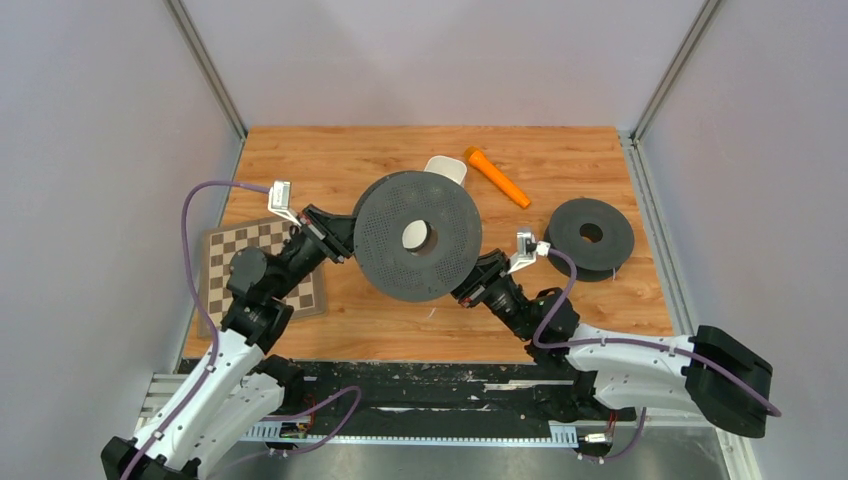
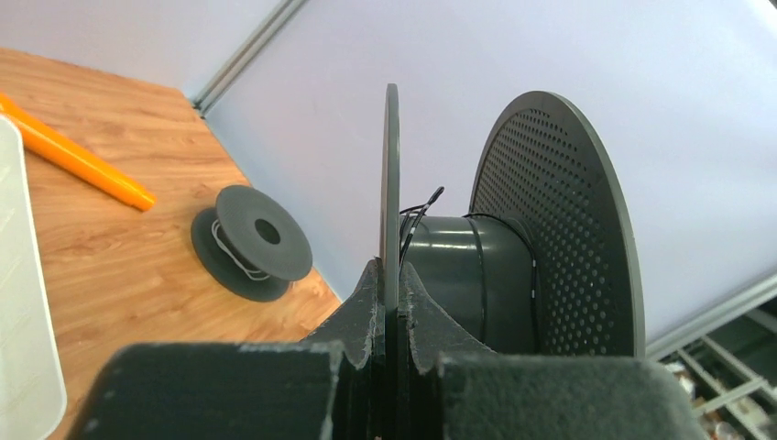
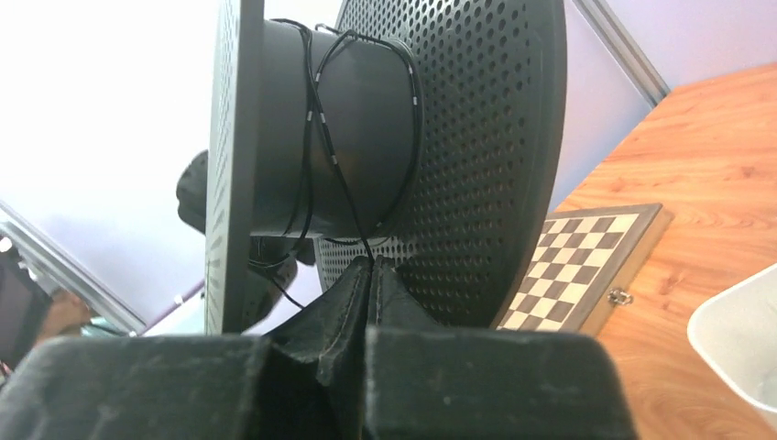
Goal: Wrap the cables
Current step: Wrap the cable around the cable reel.
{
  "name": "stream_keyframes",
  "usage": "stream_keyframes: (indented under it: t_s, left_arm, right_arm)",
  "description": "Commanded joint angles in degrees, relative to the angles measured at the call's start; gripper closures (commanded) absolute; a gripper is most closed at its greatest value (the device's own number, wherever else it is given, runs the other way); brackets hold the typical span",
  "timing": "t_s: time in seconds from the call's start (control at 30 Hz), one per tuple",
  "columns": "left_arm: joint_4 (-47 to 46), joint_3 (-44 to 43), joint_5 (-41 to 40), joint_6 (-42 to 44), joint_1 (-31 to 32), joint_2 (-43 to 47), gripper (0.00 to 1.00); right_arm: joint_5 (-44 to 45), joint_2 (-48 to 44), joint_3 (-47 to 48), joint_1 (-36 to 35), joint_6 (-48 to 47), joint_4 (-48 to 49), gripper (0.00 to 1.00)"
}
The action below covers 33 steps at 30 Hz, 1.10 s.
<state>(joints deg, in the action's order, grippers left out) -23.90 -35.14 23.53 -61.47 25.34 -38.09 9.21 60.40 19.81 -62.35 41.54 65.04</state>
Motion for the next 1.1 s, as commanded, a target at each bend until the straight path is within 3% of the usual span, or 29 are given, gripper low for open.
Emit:
stream_keyframes:
  t_s: [0.0, 0.13, 0.33, 0.53, 1.07]
  left_arm:
    - [-7.9, 1.7, -7.2, -6.6, -0.3, 1.4, 1.00]
    - [-6.0, 2.0, -10.2, -9.0, -0.3, 1.8, 1.00]
    - [-2.6, 2.2, -13.5, -9.6, -0.3, 3.2, 1.00]
    - [-2.0, 3.0, -15.0, -10.6, -0.3, 3.8, 1.00]
    - [2.1, 4.8, -20.2, -16.2, -0.2, 4.6, 1.00]
  right_arm:
    - [8.7, 2.5, 2.5, -1.3, 8.0, 2.4, 0.97]
    - [12.1, 3.3, 3.7, -2.1, 8.5, -2.7, 0.89]
    - [16.5, 2.9, 5.6, -2.6, 11.1, -12.3, 0.95]
    - [14.8, 5.3, 8.7, -3.4, 11.9, -14.4, 0.88]
    - [19.5, 11.7, 13.3, -5.9, 18.6, -19.6, 0.83]
